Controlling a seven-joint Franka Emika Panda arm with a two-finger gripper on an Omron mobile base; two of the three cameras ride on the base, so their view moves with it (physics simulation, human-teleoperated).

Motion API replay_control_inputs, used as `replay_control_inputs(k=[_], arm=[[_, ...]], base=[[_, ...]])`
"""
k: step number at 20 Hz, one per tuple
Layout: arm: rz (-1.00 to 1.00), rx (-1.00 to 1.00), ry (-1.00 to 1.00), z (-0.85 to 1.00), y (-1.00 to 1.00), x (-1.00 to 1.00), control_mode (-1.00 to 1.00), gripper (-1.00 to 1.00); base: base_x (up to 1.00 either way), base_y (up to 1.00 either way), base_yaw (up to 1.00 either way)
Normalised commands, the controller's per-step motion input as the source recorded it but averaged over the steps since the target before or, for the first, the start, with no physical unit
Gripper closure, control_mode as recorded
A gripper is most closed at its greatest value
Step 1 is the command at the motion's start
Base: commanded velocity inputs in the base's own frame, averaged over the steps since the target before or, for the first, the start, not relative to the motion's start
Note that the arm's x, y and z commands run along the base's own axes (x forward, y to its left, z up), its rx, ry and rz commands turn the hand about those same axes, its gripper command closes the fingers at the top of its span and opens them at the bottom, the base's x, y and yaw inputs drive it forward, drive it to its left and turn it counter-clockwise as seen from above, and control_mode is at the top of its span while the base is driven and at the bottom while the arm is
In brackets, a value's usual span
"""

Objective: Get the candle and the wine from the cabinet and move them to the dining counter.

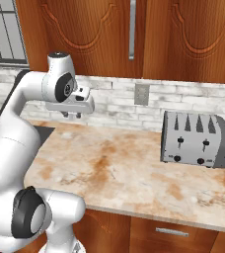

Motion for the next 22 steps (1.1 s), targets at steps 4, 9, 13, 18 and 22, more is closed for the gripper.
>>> replay_control_inputs(k=[4,9,13,18,22], arm=[[0.0,0.0,-0.06,0.0,0.0,-0.06,-1.0,-1.0],[-0.02,-0.04,-0.47,0.07,0.0,-0.18,-1.0,-1.0],[0.0,0.0,-0.56,0.26,-0.04,-0.21,-1.0,-1.0],[0.0,0.02,-0.39,0.38,-0.23,-0.21,-1.0,-1.0],[-0.01,0.08,-0.23,0.42,-0.35,-0.22,-1.0,-1.0]], base=[[0.0,0.0,0.0],[0.0,0.0,0.0],[0.0,0.0,0.0],[0.0,0.0,0.0],[0.0,0.0,0.0]])
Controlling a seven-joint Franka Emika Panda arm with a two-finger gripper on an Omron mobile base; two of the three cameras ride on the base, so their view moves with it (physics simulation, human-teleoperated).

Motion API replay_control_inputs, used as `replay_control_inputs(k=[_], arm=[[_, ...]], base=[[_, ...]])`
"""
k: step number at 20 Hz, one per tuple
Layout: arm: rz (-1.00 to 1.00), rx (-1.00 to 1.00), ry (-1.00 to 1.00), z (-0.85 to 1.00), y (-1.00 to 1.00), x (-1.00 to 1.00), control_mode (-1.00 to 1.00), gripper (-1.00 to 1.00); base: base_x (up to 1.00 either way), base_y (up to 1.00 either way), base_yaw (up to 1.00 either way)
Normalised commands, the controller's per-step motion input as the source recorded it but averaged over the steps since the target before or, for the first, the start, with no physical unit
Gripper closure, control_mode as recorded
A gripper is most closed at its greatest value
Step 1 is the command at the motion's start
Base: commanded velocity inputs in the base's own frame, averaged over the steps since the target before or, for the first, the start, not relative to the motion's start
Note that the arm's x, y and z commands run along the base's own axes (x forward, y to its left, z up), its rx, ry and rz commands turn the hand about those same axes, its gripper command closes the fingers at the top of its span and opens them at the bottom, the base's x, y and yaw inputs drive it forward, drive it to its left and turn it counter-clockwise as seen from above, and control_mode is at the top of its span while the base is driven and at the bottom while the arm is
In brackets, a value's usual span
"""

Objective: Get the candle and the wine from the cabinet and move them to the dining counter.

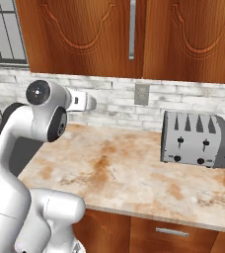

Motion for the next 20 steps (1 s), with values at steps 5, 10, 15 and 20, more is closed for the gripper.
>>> replay_control_inputs(k=[5,10,15,20], arm=[[-0.03,0.14,-0.11,0.45,-0.4,-0.18,-1.0,-1.0],[-0.02,0.14,-0.03,0.44,-0.38,-0.16,-1.0,-1.0],[-0.05,0.1,0.08,0.41,-0.36,-0.16,-1.0,-1.0],[-0.06,0.04,0.19,0.35,-0.34,-0.12,-1.0,-1.0]], base=[[0.0,0.0,0.0],[0.0,0.0,0.0],[0.0,0.0,0.0],[0.0,0.0,0.0]])
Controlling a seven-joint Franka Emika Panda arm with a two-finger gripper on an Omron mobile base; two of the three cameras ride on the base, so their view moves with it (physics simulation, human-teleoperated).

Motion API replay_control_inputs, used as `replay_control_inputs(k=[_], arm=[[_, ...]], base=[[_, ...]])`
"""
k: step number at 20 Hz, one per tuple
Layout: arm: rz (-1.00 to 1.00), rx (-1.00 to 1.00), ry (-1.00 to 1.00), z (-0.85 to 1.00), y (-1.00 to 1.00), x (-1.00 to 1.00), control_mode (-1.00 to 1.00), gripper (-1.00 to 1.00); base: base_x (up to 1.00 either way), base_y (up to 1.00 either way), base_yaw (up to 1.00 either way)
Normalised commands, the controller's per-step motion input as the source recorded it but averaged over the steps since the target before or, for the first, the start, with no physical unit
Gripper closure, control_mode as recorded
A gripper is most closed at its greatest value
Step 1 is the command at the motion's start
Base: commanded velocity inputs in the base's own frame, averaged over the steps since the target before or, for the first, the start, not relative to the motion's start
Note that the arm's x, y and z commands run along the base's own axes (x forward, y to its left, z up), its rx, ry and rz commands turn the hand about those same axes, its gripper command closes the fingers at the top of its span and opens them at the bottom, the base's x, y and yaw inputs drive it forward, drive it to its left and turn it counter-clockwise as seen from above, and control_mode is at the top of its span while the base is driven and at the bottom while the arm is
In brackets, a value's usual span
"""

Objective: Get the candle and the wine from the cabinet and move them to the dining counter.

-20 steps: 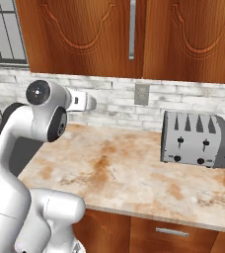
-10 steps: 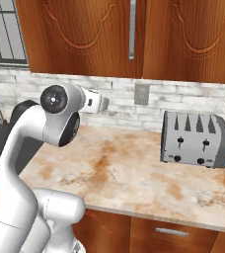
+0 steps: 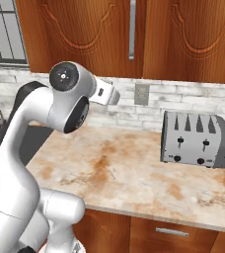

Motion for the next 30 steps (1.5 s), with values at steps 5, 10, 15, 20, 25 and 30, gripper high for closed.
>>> replay_control_inputs(k=[5,10,15,20,25,30], arm=[[-0.01,0.05,0.14,0.22,-0.38,-0.14,-1.0,-1.0],[0.0,0.03,0.01,0.13,-0.35,-0.11,-1.0,-1.0],[0.0,0.04,0.05,0.22,-0.23,-0.02,-1.0,-1.0],[0.0,0.0,0.0,0.17,-0.13,0.01,-1.0,-1.0],[0.0,0.0,0.0,0.16,-0.04,0.18,-1.0,-1.0],[0.02,-0.01,-0.07,0.1,-0.02,0.33,-1.0,-1.0]], base=[[0.0,0.0,0.0],[0.0,0.0,0.0],[0.0,0.0,0.0],[0.0,0.0,0.0],[0.0,0.0,0.0],[0.0,0.0,0.0]])
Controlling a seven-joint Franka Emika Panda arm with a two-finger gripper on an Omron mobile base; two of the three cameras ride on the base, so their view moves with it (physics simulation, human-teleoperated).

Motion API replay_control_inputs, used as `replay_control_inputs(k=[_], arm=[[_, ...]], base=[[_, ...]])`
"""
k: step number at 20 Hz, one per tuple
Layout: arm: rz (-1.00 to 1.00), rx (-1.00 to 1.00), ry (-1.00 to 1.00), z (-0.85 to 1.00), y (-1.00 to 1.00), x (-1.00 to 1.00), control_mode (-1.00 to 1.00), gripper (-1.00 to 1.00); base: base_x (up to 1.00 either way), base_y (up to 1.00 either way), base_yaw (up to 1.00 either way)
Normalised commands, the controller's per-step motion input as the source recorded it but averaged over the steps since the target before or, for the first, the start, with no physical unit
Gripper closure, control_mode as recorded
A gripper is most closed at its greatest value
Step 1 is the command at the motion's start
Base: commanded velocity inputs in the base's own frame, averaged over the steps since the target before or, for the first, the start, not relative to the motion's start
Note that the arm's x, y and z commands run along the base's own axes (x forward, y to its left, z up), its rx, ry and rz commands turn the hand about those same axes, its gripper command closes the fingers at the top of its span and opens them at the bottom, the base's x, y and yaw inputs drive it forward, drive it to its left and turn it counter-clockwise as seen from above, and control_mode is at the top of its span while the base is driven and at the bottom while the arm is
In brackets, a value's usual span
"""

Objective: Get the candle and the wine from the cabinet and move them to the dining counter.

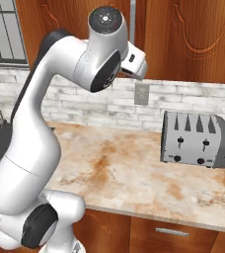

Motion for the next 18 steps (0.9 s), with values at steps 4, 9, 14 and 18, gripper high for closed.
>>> replay_control_inputs(k=[4,9,14,18], arm=[[0.02,-0.03,-0.14,0.03,-0.06,0.31,-1.0,-1.0],[0.0,-0.04,-0.09,0.07,-0.14,0.38,-1.0,-1.0],[0.01,0.0,-0.01,0.27,-0.15,0.49,-1.0,-1.0],[0.01,0.0,0.0,0.28,-0.18,0.54,-1.0,-1.0]], base=[[0.0,0.0,0.0],[0.0,0.0,0.0],[0.0,0.0,0.0],[0.0,0.0,0.0]])
